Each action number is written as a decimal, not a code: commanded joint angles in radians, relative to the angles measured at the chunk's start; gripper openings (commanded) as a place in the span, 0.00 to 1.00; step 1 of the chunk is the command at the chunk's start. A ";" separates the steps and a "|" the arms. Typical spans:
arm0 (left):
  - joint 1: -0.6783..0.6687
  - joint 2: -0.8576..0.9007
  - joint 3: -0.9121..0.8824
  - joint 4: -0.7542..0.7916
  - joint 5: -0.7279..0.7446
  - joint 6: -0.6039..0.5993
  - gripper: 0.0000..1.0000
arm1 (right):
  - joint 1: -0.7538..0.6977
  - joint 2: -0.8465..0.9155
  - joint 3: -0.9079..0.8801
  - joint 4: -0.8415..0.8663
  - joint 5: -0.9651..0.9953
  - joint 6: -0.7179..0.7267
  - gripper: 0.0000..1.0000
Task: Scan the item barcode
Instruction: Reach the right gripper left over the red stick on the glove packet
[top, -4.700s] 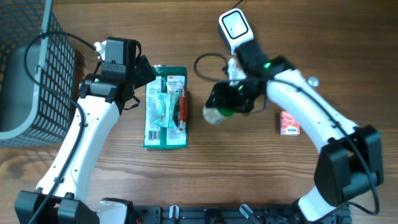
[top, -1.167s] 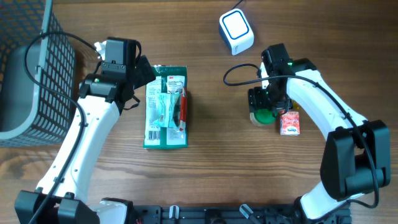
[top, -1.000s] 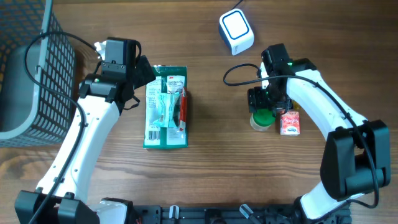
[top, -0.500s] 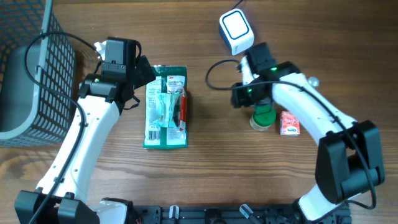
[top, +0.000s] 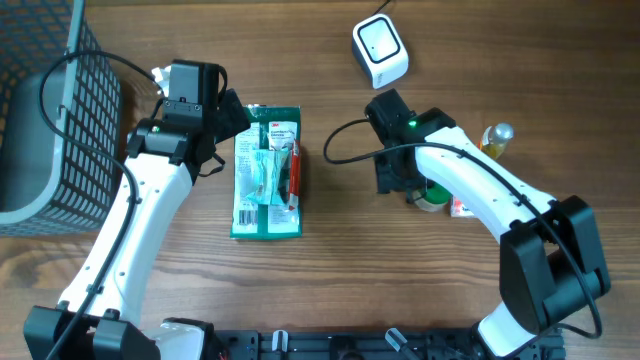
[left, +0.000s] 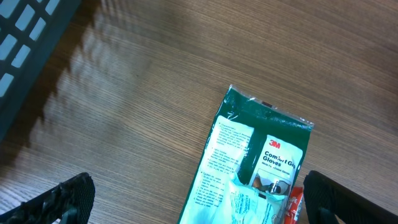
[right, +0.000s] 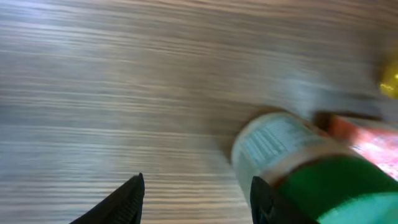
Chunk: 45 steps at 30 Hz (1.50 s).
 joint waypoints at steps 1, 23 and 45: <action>0.005 0.004 -0.003 0.003 0.002 0.016 1.00 | -0.005 0.005 -0.010 -0.041 0.123 0.036 0.56; 0.005 0.004 -0.003 0.003 0.002 0.015 1.00 | 0.067 0.005 -0.010 0.328 -0.546 0.154 1.00; 0.005 0.004 -0.003 0.003 0.002 0.016 1.00 | 0.299 0.089 -0.010 0.563 -0.331 0.351 0.43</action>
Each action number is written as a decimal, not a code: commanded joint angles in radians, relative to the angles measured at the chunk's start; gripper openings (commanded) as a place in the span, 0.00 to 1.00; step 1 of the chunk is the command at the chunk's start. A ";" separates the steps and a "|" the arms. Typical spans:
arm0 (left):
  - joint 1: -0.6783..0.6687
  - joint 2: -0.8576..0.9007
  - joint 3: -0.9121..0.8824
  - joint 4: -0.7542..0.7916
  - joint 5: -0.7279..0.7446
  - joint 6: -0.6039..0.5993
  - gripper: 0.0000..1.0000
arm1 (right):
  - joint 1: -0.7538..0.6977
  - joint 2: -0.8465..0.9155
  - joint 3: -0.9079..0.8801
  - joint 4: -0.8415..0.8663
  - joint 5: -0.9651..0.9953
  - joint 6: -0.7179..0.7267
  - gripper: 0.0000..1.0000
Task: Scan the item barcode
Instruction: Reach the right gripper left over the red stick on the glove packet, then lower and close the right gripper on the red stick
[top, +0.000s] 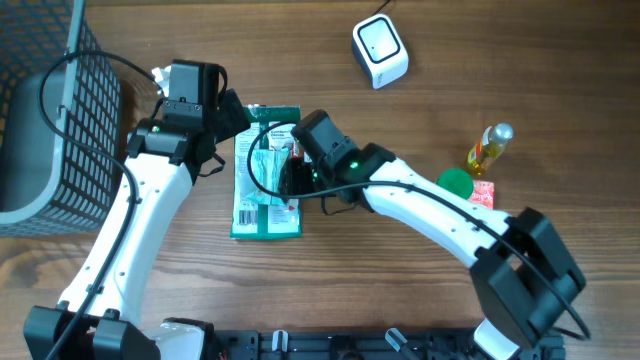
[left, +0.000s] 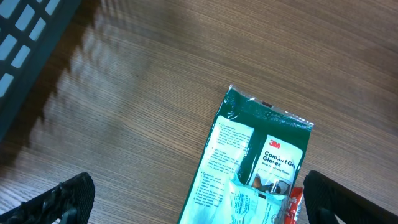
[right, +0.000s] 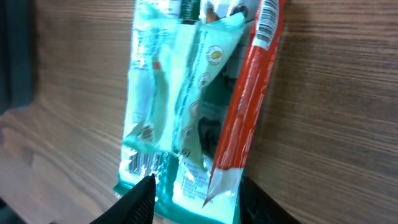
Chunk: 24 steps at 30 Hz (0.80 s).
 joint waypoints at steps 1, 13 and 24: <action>0.005 0.004 -0.003 0.003 0.002 0.016 1.00 | 0.005 0.071 -0.003 0.024 0.030 0.032 0.43; 0.005 0.004 -0.003 0.003 0.002 0.016 1.00 | 0.006 0.126 -0.003 0.056 0.030 0.036 0.37; 0.005 0.004 -0.003 0.003 0.002 0.016 1.00 | 0.038 0.164 -0.003 0.052 0.030 0.058 0.36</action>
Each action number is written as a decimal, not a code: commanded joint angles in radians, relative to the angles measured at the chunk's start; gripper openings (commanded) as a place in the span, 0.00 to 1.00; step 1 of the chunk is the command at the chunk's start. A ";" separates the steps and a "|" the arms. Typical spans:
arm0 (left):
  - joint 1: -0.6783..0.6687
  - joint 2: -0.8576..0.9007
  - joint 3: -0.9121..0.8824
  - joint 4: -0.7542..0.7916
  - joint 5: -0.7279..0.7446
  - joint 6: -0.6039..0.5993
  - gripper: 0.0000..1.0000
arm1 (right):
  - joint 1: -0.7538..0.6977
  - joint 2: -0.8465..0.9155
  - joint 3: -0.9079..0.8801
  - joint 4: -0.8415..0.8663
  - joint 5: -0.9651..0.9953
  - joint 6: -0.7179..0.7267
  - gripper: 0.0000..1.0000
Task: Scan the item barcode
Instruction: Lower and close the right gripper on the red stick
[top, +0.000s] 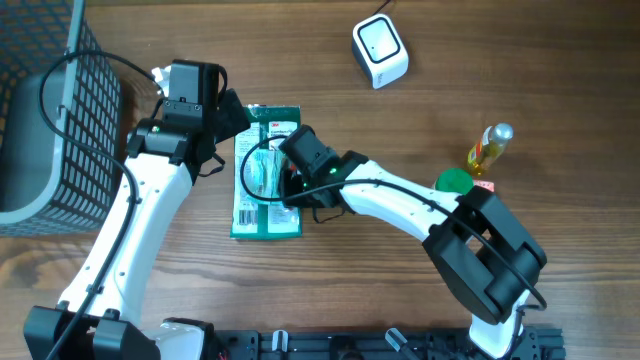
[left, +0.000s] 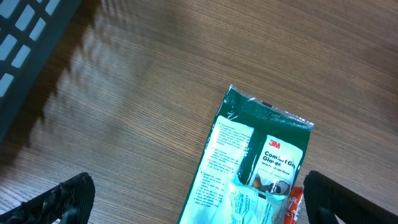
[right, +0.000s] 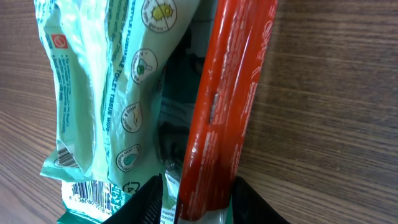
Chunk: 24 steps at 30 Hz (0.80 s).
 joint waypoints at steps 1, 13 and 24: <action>0.005 0.004 -0.003 0.003 0.002 0.016 1.00 | 0.005 0.019 -0.003 0.000 0.016 0.018 0.36; 0.005 0.004 -0.003 0.003 0.002 0.015 1.00 | 0.005 0.028 -0.003 -0.012 -0.008 0.040 0.35; 0.005 0.004 -0.003 0.003 0.002 0.015 1.00 | 0.005 -0.008 0.024 -0.043 -0.037 0.093 0.93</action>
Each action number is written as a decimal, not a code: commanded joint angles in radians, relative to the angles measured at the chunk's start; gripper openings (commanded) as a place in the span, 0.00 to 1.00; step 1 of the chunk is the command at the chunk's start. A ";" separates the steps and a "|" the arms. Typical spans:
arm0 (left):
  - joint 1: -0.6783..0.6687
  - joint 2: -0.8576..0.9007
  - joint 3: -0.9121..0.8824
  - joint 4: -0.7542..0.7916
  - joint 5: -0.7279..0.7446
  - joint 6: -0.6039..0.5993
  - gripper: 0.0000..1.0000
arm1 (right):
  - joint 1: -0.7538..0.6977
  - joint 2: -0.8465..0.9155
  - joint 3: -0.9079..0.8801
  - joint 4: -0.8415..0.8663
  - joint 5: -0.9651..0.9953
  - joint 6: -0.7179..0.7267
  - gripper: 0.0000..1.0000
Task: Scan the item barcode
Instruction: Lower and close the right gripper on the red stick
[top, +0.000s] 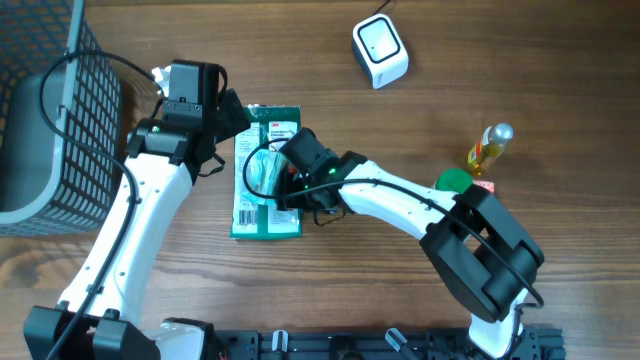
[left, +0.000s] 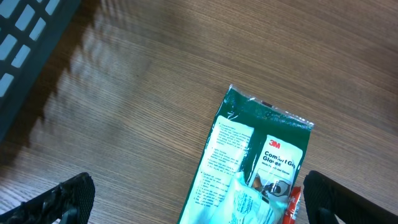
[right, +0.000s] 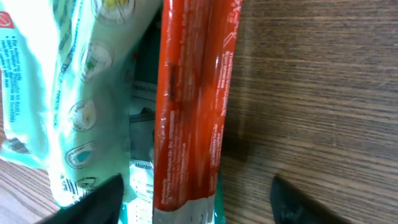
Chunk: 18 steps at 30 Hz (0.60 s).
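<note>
A flat green 3M glove package (top: 252, 215) lies on the wooden table, with a pale green wipes pack (right: 81, 93) and a red stick pack (right: 189, 106) lying on it. My right gripper (right: 198, 202) is low over the pile, open, its two fingers standing wide on either side of the red pack's lower end. My left gripper (left: 202, 199) hovers open above the package's top left corner (left: 261, 143), holding nothing. The white barcode scanner (top: 380, 50) sits at the far side of the table.
A dark mesh basket (top: 50, 110) stands at the left edge. At the right are a small yellow bottle (top: 488, 145), a green-lidded jar (top: 455, 182) and a red-and-white packet beside it.
My right gripper's fingers stand much wider apart around the red stick pack, and the camera sits a little closer to it. The pale wipes pack has shifted slightly. The left arm is unchanged.
My right gripper was first at the right by the green-lidded jar. Then it was over the green package's pile, then low with narrow jaws at the red stick pack, and now wide open around it. The left gripper stayed open over the package's corner throughout.
</note>
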 joint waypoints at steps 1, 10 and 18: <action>0.005 0.004 -0.003 0.002 0.002 0.016 1.00 | 0.004 -0.020 0.023 -0.003 -0.013 0.025 1.00; 0.005 0.004 -0.003 0.002 0.002 0.015 1.00 | 0.004 -0.024 0.034 0.006 -0.008 0.069 0.77; 0.005 0.004 -0.003 0.002 0.002 0.015 1.00 | 0.010 -0.025 0.178 -0.237 0.122 0.077 0.67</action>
